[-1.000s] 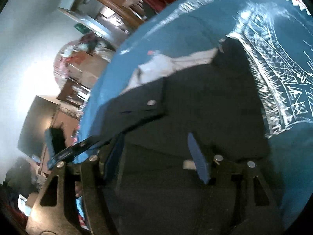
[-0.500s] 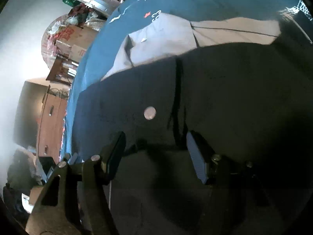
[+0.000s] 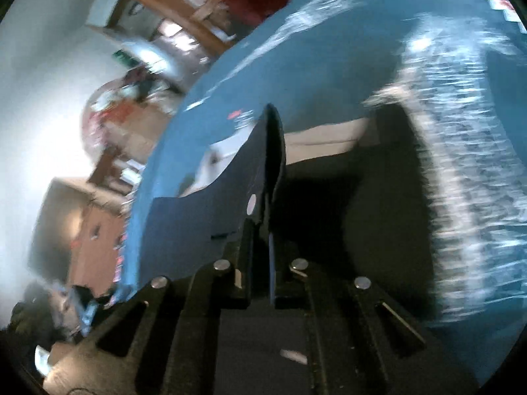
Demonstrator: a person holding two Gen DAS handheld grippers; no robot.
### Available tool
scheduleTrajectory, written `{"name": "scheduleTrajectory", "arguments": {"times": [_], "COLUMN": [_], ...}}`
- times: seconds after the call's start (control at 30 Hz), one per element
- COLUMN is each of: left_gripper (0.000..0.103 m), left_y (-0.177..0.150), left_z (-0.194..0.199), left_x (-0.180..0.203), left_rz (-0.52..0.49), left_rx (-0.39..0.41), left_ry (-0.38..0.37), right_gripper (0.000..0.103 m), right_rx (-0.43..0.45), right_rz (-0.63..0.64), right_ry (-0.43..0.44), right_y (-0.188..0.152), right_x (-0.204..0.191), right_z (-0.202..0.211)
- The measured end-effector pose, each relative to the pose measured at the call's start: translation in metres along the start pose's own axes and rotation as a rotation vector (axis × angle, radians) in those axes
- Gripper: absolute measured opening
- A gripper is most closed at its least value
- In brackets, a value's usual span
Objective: Fold large clothes
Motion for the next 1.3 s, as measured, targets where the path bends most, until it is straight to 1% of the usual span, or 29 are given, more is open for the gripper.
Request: {"name": "scheduleTrajectory", "arguments": {"times": [0.07, 0.1, 0.17, 0.2, 0.23, 0.3, 0.33, 0.37, 0.43, 0.47, 0.5, 0.53, 0.57, 0.6, 0.63, 0.67, 0.7, 0.73, 0.77, 0.8, 0.83, 0.9, 0.93, 1.0, 1.1, 1.17, 1.2, 1.27, 1.3], "left_gripper": [0.079, 0.079, 0.079, 0.079, 0.079, 0.078, 0.078, 0.078, 0.078, 0.079, 0.078, 0.077, 0.075, 0.071, 0.069, 0.066, 0.063, 0.065, 0.067, 0.07, 0.072, 0.076, 0.076, 0.078, 0.079, 0.079, 0.079, 0.08, 0.08], "left_y": [-0.002, -0.001, 0.001, 0.004, 0.007, 0.014, 0.017, 0.018, 0.009, 0.001, -0.01, -0.02, -0.026, -0.032, -0.03, -0.027, -0.024, -0.023, -0.025, -0.031, -0.041, -0.066, -0.08, -0.103, -0.126, -0.139, -0.145, -0.153, -0.156], "left_z": [-0.004, -0.003, 0.0, 0.0, 0.001, -0.001, -0.004, -0.007, -0.024, -0.035, -0.051, -0.065, -0.074, -0.08, -0.077, -0.07, -0.057, -0.041, -0.028, -0.006, 0.015, 0.05, 0.065, 0.095, 0.124, 0.135, 0.14, 0.149, 0.153], "left_x": [-0.01, -0.015, -0.02, -0.018, -0.016, -0.011, -0.006, 0.001, 0.016, 0.023, 0.024, 0.016, 0.005, -0.01, -0.014, -0.018, -0.024, -0.029, -0.032, -0.034, -0.036, -0.041, -0.042, -0.045, -0.047, -0.05, -0.05, -0.049, -0.049], "left_rz": [0.006, 0.01, 0.001, -0.019, -0.035, -0.063, -0.08, -0.103, -0.149, -0.173, -0.194, -0.206, -0.204, -0.173, -0.153, -0.14, -0.161, -0.189, -0.199, -0.201, -0.199, -0.193, -0.19, -0.172, -0.128, -0.127, -0.13, -0.127, -0.123], "left_rx": [-0.024, -0.024, -0.02, -0.02, -0.019, -0.021, -0.019, -0.029, -0.1, -0.141, -0.193, -0.242, -0.278, -0.311, -0.306, -0.308, -0.318, -0.32, -0.325, -0.34, -0.362, -0.417, -0.44, -0.456, -0.46, -0.477, -0.483, -0.481, -0.478], "left_ry": [0.053, 0.073, 0.109, 0.122, 0.127, 0.153, 0.156, 0.14, 0.095, 0.074, 0.079, 0.123, 0.17, 0.173, 0.151, 0.141, 0.166, 0.185, 0.184, 0.158, 0.126, 0.077, 0.058, 0.018, -0.024, -0.027, -0.029, -0.044, -0.048], "right_gripper": [0.006, 0.005, 0.004, 0.001, 0.0, 0.0, 0.0, 0.0, 0.003, 0.003, 0.005, 0.011, 0.018, 0.032, 0.024, 0.014, 0.008, 0.01, 0.014, 0.025, 0.046, 0.061, 0.061, 0.061, 0.061, 0.06, 0.06, 0.06, 0.06], "right_rx": [-0.012, -0.019, -0.032, -0.033, -0.024, -0.002, -0.008, -0.037, -0.012, 0.002, 0.009, -0.001, -0.039, -0.082, -0.144, -0.191, -0.198, -0.212, -0.213, -0.199, -0.189, -0.183, -0.197, -0.241, -0.321, -0.341, -0.332, -0.31, -0.305], "right_rz": [-0.017, -0.015, -0.018, -0.001, 0.004, -0.011, 0.002, 0.044, 0.129, 0.159, 0.17, 0.175, 0.162, 0.141, 0.116, 0.092, 0.068, 0.038, 0.037, 0.058, 0.074, 0.058, 0.048, 0.003, -0.029, -0.019, -0.01, -0.045, -0.042], "right_ry": [-0.047, -0.074, -0.089, -0.115, -0.127, -0.118, -0.118, -0.119, -0.166, -0.155, -0.122, -0.091, -0.059, -0.056, -0.08, -0.11, -0.124, -0.136, -0.152, -0.144, -0.12, -0.105, -0.1, -0.116, -0.132, -0.145, -0.153, -0.13, -0.126], "right_y": [0.0, -0.001, -0.006, -0.007, -0.007, -0.002, -0.004, -0.007, -0.005, -0.003, -0.003, -0.005, -0.01, -0.018, -0.028, -0.037, -0.04, -0.041, -0.041, -0.042, -0.047, -0.073, -0.096, -0.141, -0.214, -0.242, -0.249, -0.256, -0.258], "right_x": [0.025, 0.036, 0.046, 0.051, 0.053, 0.059, 0.058, 0.053, 0.046, 0.033, 0.024, 0.019, 0.019, 0.025, 0.038, 0.052, 0.061, 0.066, 0.066, 0.061, 0.057, 0.058, 0.063, 0.074, 0.09, 0.098, 0.101, 0.105, 0.106], "right_z": [0.004, 0.004, 0.005, 0.007, 0.01, 0.019, 0.02, 0.02, 0.029, 0.03, 0.028, 0.021, 0.004, -0.01, -0.025, -0.033, -0.028, -0.01, 0.005, 0.032, 0.056, 0.11, 0.134, 0.159, 0.181, 0.186, 0.19, 0.198, 0.2]}}
Point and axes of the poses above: each gripper's, at about its wrist camera, not at the fingertips, and z roughly against the way its jaws point, x to its right, y to its top, the point moved 9 cm from there along -z, roughly the way its jaws point, and after that the axes turned 5 degrees about x, right-handed, at the moved point
